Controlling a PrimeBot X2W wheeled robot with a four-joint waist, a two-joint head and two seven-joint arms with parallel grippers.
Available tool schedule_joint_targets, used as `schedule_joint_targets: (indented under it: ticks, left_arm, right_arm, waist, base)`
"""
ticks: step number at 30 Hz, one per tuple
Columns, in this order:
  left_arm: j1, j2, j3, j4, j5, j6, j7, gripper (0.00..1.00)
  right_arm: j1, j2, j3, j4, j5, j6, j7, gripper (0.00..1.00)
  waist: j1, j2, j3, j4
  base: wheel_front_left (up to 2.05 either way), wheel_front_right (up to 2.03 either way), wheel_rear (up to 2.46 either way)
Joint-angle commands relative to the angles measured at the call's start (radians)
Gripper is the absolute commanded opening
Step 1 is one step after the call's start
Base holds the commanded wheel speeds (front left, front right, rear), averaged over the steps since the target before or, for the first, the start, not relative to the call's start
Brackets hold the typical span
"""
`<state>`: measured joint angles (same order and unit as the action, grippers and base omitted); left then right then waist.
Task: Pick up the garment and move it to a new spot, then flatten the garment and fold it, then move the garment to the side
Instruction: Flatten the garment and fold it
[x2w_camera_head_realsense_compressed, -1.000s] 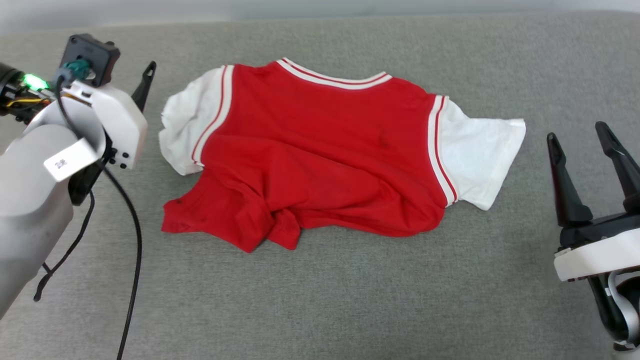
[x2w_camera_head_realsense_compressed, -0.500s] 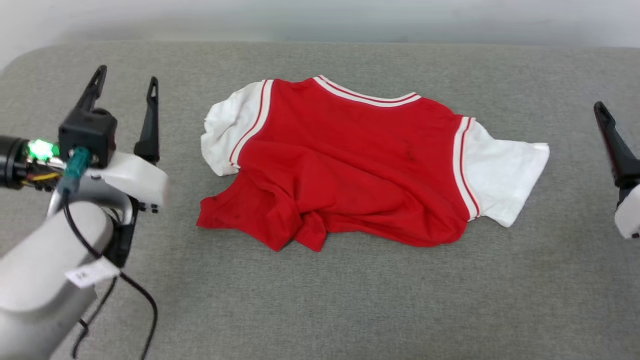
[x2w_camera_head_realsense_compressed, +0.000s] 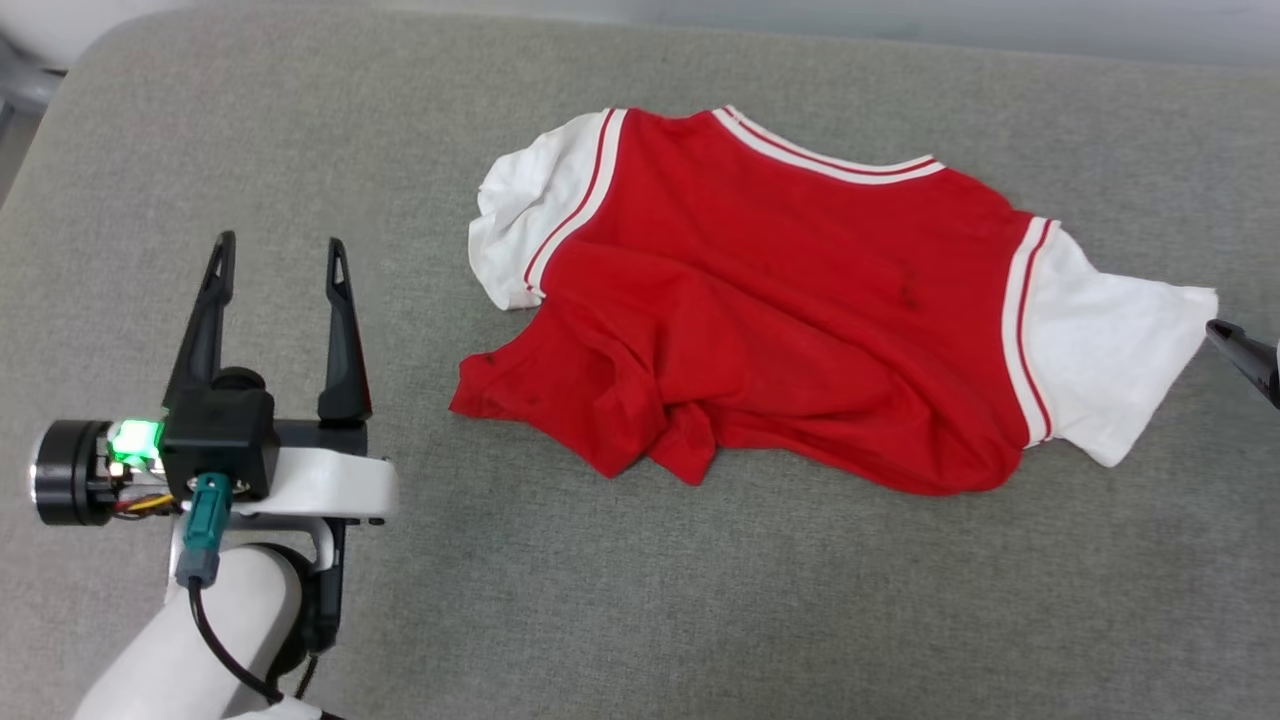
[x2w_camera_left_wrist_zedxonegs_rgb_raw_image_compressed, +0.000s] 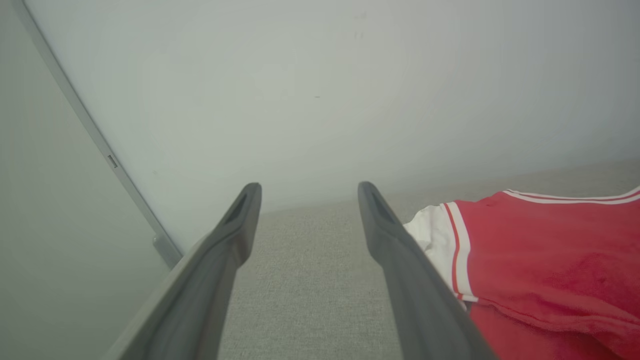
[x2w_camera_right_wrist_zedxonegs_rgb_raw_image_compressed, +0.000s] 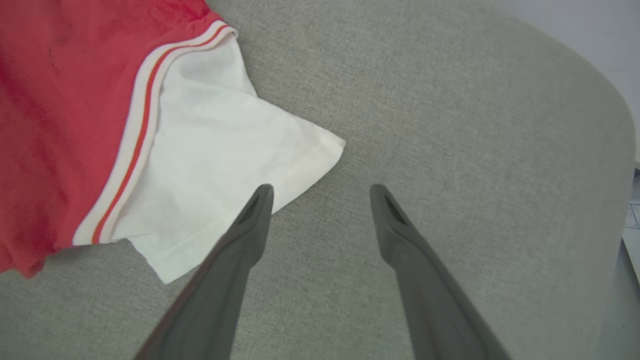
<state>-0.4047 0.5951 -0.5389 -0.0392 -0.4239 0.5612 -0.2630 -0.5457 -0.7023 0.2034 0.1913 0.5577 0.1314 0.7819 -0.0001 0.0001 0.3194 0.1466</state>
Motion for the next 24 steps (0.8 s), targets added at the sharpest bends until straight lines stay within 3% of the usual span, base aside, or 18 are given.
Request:
schedule_joint_targets:
  ticks: [1,10,17,18,19,20,24]
  left_arm:
    - [0.028,-0.027,0.025,-0.009,0.02,-0.012,-0.002,1.0]
    - [0.095,-0.182,0.157,0.004,0.133,-0.114,-0.002,1.0]
    - [0.115,-0.247,0.225,0.025,0.193,-0.179,-0.002,1.0]
    - [0.116,-0.253,0.236,0.028,0.202,-0.188,-0.002,1.0]
    - [0.117,-0.26,0.246,0.03,0.211,-0.197,-0.002,1.0]
    - [0.12,-0.266,0.257,0.032,0.219,-0.206,-0.002,1.0]
    - [0.139,-0.283,0.292,0.044,0.246,-0.236,-0.002,1.0]
  right_arm:
    - [-0.026,-0.004,0.014,0.026,0.007,-0.002,0.016,1.0]
    - [-0.092,0.019,0.068,0.182,0.008,-0.001,0.025,1.0]
    - [-0.061,0.046,0.153,0.246,0.036,0.001,0.006,1.0]
    - [-0.06,0.047,0.161,0.246,0.046,0.001,-0.004,0.69]
    - [-0.063,0.045,0.166,0.243,0.054,0.001,-0.02,0.11]
    - [-0.07,0.037,0.171,0.237,0.054,0.001,-0.041,0.0]
    - [-0.096,0.006,0.164,0.211,0.064,-0.002,-0.139,0.0]
  waist:
    - [0.0001,-0.0001,0.027,0.022]
    - [0.0001,-0.0001,0.104,0.068]
    - [0.0001,-0.0001,0.113,0.066]
    - [0.0001,-0.0001,0.111,0.061]
    - [0.0001,-0.0001,0.107,0.056]
    - [0.0001,-0.0001,0.104,0.051]
    - [0.0001,-0.0001,0.077,0.026]
  base:
    - [0.0,0.0,0.0]
    - [0.0,0.0,0.0]
    - [0.0,0.0,0.0]
    - [0.0,0.0,0.0]
    - [0.0,0.0,0.0]
    - [0.0,0.0,0.0]
    - [0.0,0.0,0.0]
